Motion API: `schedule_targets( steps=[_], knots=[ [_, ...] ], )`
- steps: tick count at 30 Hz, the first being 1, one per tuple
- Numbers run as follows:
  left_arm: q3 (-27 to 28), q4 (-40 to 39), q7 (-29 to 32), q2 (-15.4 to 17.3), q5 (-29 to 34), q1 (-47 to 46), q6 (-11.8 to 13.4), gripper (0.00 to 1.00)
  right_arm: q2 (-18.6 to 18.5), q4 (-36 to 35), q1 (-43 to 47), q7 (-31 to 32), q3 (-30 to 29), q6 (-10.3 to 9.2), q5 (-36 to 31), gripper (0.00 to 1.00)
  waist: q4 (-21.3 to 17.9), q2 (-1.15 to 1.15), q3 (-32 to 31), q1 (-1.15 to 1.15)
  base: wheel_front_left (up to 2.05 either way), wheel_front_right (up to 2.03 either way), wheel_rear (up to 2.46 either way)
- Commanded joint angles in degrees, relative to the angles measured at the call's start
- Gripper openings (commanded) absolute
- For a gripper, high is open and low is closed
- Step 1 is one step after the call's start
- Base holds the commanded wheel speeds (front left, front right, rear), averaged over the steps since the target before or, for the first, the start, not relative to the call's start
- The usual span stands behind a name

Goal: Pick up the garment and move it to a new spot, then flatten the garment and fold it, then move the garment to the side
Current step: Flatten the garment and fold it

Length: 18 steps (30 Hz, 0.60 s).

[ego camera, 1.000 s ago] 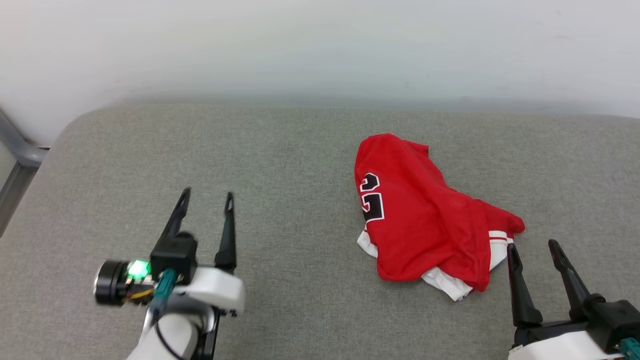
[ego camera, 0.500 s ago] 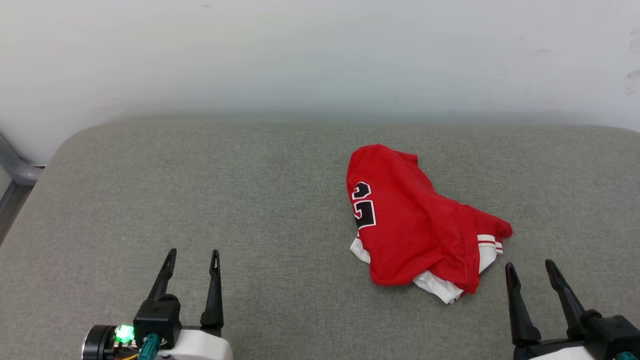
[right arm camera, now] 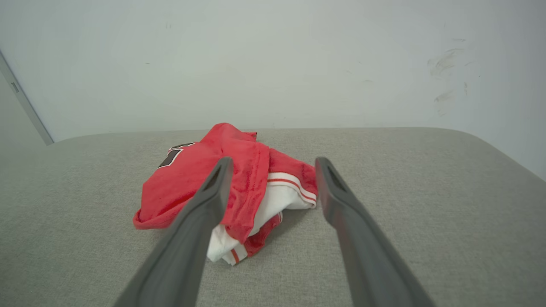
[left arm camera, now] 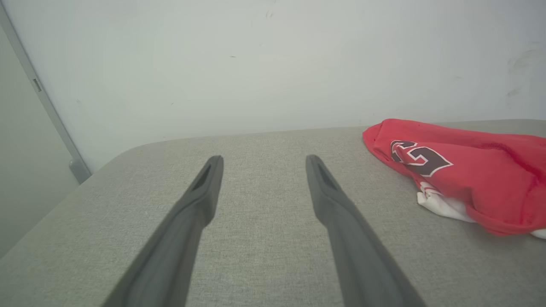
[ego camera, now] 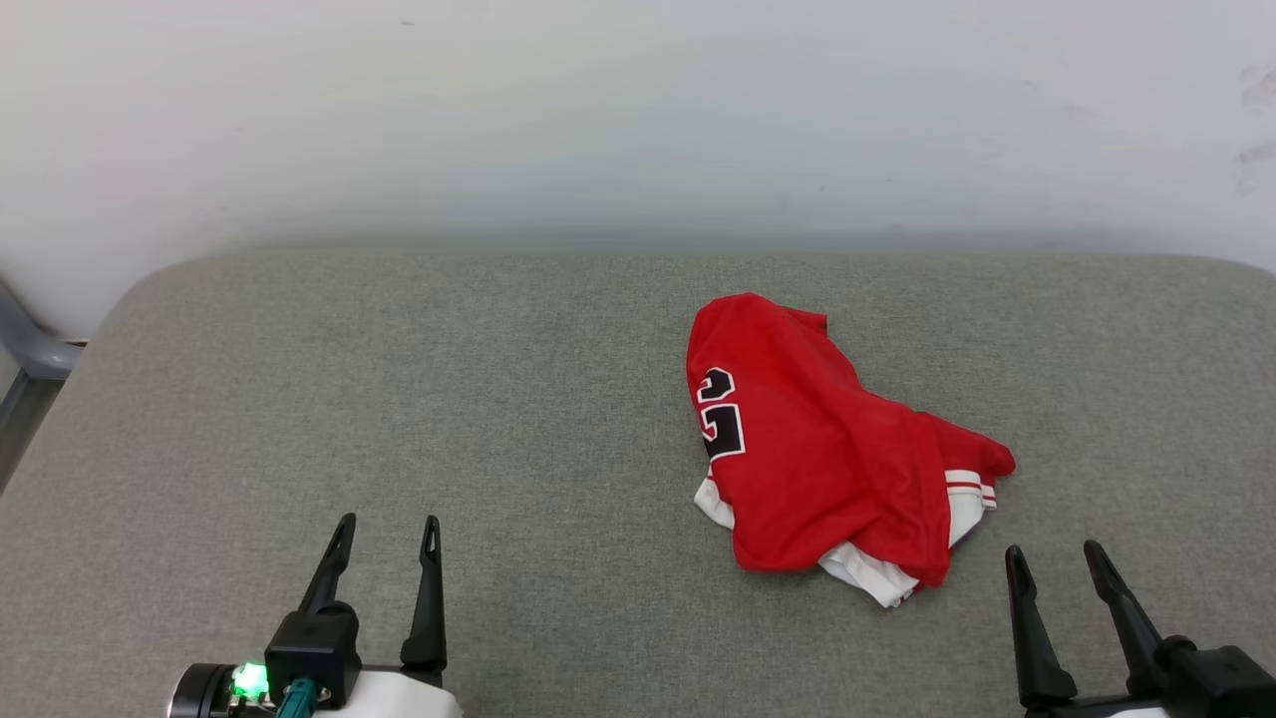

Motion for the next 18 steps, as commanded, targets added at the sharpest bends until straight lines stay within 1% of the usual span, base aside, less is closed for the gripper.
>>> schedule_targets(
  steps=[1, 8, 14, 18],
  knots=[
    [0.4, 0.1, -0.2, -0.4, 0.5, 0.6, -0.3, 1.0, 0.1, 0.1, 0.5, -0.1, 0.1, -0.04, 0.4, 1.0, 0.0, 0.0, 0.0, 0.0, 0.0, 0.0, 0.0],
    [2.2, 0.6, -0.2, -1.7, 2.0, 0.8, -2.1, 1.0, 0.1, -0.1, -0.1, -0.1, -0.3, -0.04, 0.1, 1.0, 0.0, 0.0, 0.0, 0.0, 0.0, 0.0, 0.0],
    [3.4, 0.6, -0.2, -2.6, 3.0, 0.4, -3.0, 1.0, 0.1, -2.7, -3.7, -0.1, -2.2, -0.04, -0.9, 1.0, -0.1, 0.0, 0.6, 0.0, 0.0, 0.0, 0.0],
    [3.8, 0.2, -0.2, -3.4, 3.6, -0.7, -3.6, 1.0, -2.7, -4.4, -8.9, -0.1, -4.6, -0.04, 0.2, 1.0, 0.0, 0.0, 1.8, 0.0, 0.0, 0.0, 0.0]
  ],
)
